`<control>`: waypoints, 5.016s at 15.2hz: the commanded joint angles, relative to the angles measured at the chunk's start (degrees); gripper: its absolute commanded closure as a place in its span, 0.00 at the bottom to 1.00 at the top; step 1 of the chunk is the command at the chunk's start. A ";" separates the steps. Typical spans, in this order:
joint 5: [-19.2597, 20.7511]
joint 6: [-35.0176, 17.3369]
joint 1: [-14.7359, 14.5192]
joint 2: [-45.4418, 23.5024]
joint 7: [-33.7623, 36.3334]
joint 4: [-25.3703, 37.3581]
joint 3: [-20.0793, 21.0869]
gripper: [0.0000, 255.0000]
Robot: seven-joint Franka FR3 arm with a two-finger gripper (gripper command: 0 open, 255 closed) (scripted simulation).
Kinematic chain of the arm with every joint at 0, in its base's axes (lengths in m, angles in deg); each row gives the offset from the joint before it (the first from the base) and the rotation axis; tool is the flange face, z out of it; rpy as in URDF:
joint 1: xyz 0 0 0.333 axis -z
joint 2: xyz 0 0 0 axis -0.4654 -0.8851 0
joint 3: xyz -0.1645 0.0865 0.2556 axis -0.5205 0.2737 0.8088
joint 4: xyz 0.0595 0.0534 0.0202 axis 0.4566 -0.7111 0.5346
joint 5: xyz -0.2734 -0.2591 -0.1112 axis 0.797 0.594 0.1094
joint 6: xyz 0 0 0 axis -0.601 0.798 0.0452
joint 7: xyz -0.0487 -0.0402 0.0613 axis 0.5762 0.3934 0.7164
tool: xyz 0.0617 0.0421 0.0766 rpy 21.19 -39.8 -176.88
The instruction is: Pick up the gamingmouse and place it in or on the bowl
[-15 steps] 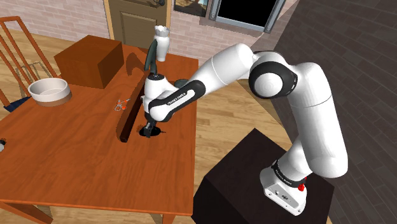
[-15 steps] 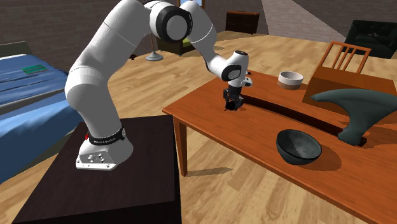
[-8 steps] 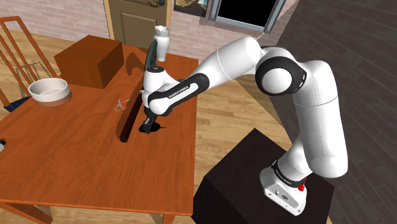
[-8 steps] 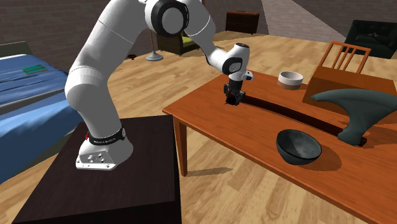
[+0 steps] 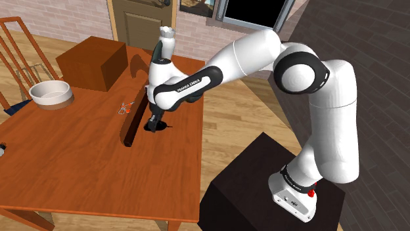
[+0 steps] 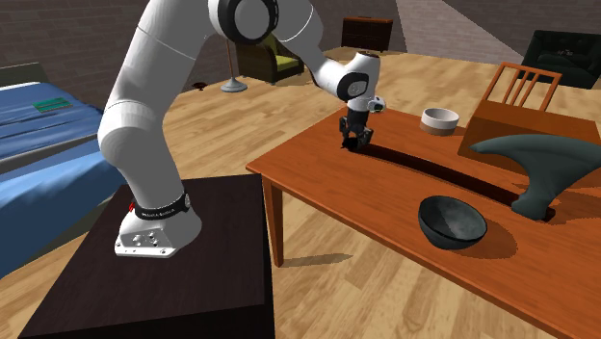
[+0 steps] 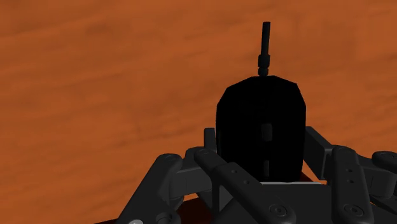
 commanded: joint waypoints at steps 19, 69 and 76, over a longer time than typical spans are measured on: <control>-1.41 8.38 6.63 4.66 -8.06 3.16 -1.19 1.00; -3.00 26.56 27.54 -29.31 -32.98 53.30 -5.56 0.00; -2.94 31.96 27.85 -26.98 -32.88 56.35 -5.59 0.00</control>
